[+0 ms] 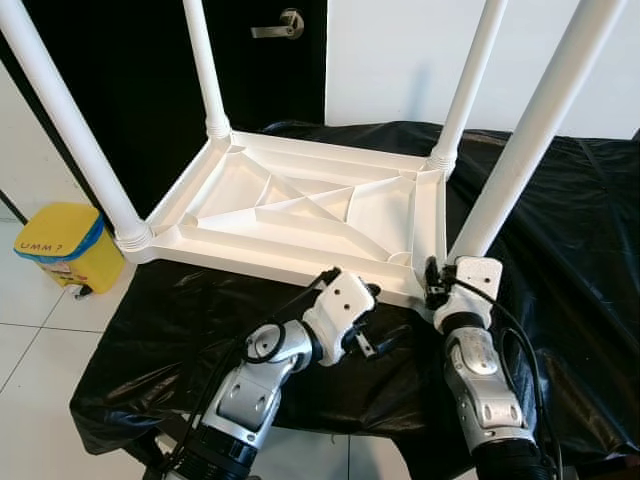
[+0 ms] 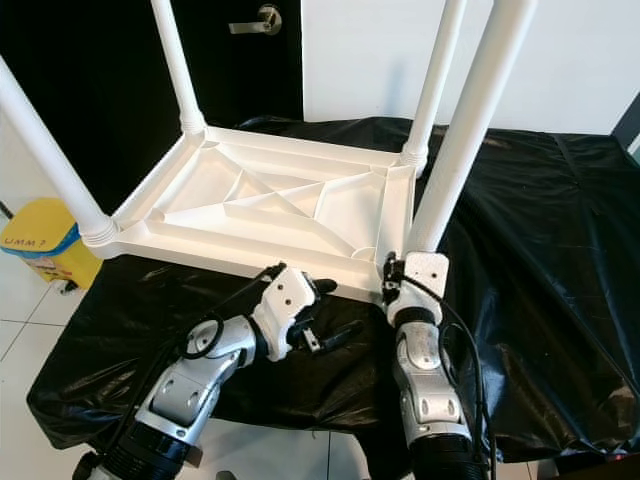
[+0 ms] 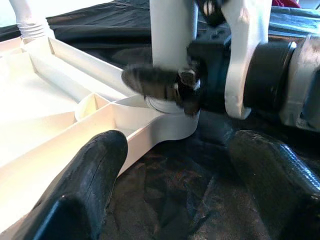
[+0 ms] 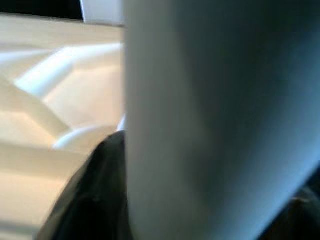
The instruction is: Building children table
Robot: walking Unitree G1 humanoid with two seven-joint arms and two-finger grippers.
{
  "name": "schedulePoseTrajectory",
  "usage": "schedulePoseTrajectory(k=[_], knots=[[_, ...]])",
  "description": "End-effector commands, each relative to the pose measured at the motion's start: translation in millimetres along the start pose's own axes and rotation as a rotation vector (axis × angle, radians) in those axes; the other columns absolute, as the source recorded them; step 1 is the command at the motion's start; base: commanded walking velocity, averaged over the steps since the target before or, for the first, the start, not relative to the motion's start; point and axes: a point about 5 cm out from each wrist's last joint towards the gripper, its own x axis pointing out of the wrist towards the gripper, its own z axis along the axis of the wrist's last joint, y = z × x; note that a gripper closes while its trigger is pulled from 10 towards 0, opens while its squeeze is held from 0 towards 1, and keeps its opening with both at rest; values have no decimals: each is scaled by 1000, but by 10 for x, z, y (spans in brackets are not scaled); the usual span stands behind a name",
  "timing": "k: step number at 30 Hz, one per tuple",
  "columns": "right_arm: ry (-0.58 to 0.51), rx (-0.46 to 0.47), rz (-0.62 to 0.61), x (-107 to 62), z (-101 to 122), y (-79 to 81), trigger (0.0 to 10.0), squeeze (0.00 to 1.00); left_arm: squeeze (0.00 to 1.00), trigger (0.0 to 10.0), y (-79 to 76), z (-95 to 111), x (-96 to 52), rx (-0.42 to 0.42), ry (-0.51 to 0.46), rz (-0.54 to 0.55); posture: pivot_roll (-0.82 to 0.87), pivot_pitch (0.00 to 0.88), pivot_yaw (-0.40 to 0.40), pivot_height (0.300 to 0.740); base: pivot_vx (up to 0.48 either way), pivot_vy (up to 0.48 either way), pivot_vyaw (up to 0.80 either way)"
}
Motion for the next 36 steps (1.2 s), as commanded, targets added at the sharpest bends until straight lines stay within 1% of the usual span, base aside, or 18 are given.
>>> schedulePoseTrajectory(k=[1,5,7,8,9,13,14,15,18,19,21,22,23,24,26,27,34,36], knots=[[37,7,25,-41,-79,-12,10000,1000,0,10000,13,-15,4,7,6,70,-101,28,-23,740,0,0,0],[6,19,41,-47,-33,-47,10000,1000,0,10000,9,-13,5,6,5,69,-102,29,-22,740,0,0,0],[-46,17,104,-53,38,-144,10000,1000,0,10000,8,-15,2,6,7,66,-104,28,-20,740,0,0,0],[-61,18,172,-55,64,-200,10000,0,0,10000,8,-16,2,6,8,64,-108,29,-18,740,0,0,0],[-70,18,219,-58,81,-235,10000,0,0,10000,8,-16,2,6,9,63,-108,29,-18,740,0,0,0],[-82,18,278,-58,104,-276,10000,0,0,10000,6,-15,5,6,8,61,-112,29,-16,740,0,0,0],[-94,-25,394,-24,154,-345,10000,0,0,10000,7,-10,15,7,7,54,-123,29,-12,740,0,0,0],[-94,-25,394,-24,154,-345,10000,0,0,10000,7,-10,15,7,7,54,-123,29,-12,740,0,0,0],[-84,-62,514,45,203,-403,10000,0,0,10000,13,-4,27,9,5,46,-137,30,-7,740,0,0,0],[-84,-62,514,45,203,-403,10000,0,0,10000,13,-4,27,9,5,46,-137,30,-7,740,0,0,0],[-74,-101,580,114,231,-424,10000,0,0,10000,20,5,41,11,3,42,-141,31,-6,740,0,0,0],[-74,-101,580,114,231,-424,10000,0,0,10000,20,5,41,11,3,42,-141,31,-6,740,0,0,0],[-65,-127,605,157,237,-436,10000,0,0,10000,23,11,52,12,1,41,-139,31,-7,740,0,0,0],[-58,-142,619,186,235,-451,8314,0,0,10000,25,16,60,14,0,40,-135,32,-11,740,0,0,0],[-52,-148,626,204,231,-465,8314,0,0,10000,29,20,66,17,-1,41,-131,32,-14,740,0,0,0],[-42,-145,623,206,213,-485,0,0,0,10000,36,24,63,18,-2,45,-126,35,-20,740,0,0,0],[-19,-149,620,176,154,-526,0,0,0,10000,45,22,54,20,-2,55,-116,40,-30,740,0,0,0],[-4,-145,617,134,107,-556,0,0,0,10000,38,20,47,16,-3,65,-117,47,-31,740,0,0,0]])
